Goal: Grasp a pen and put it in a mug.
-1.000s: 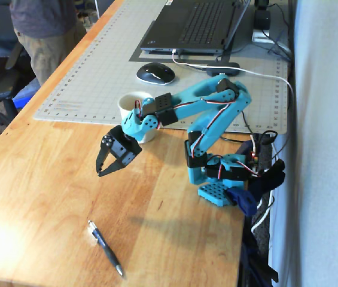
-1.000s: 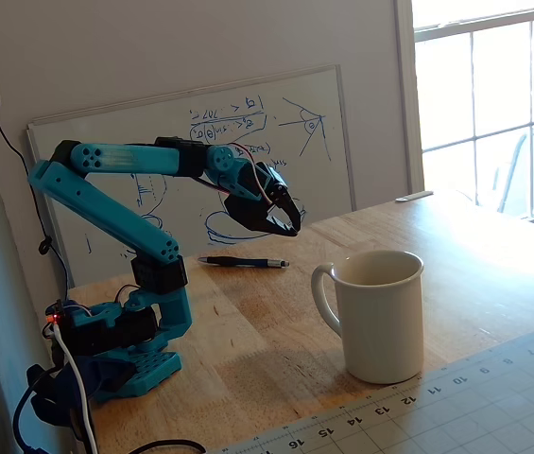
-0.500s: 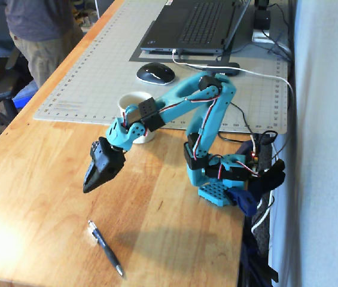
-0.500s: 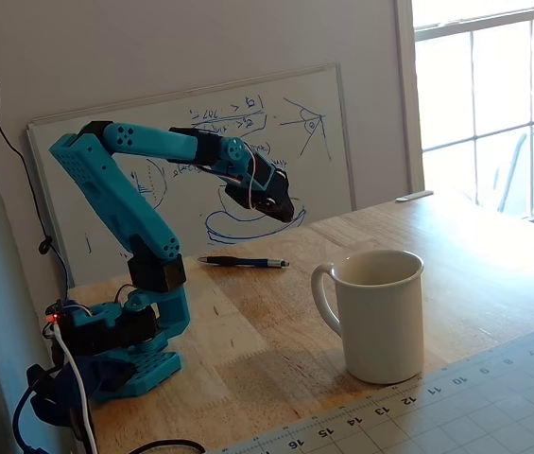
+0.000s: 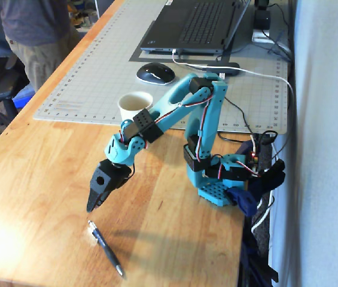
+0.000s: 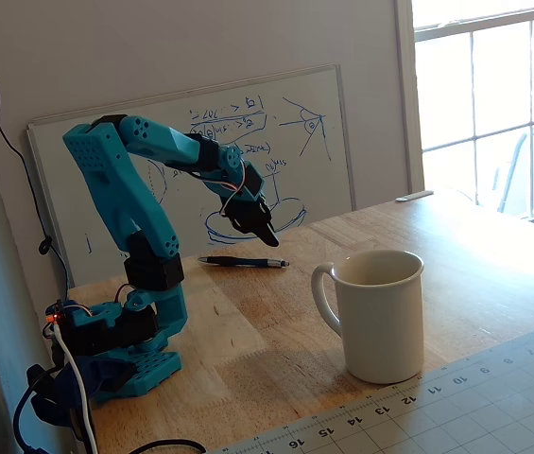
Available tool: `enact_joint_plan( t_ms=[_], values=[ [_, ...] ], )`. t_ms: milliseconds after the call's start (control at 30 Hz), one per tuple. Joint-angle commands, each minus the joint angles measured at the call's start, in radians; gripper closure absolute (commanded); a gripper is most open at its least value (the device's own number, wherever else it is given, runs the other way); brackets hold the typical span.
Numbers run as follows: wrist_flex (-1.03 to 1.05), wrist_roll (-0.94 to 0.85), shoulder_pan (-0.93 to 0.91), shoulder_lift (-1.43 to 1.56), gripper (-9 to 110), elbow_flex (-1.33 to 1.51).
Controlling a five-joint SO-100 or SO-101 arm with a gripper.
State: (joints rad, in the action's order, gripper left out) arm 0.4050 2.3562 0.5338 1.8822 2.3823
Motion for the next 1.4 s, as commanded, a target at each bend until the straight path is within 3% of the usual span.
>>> enact_joint_plan(
  t_ms=[0,233,1367],
  values=[
    [-0.028,0.054,0.048,-0.003,83,-0.120],
    [-0.028,0.057,0.106,-0.107,76,-0.153],
    [-0.183,0.097,0.149,-0.321,76,-0.199]
  ],
)
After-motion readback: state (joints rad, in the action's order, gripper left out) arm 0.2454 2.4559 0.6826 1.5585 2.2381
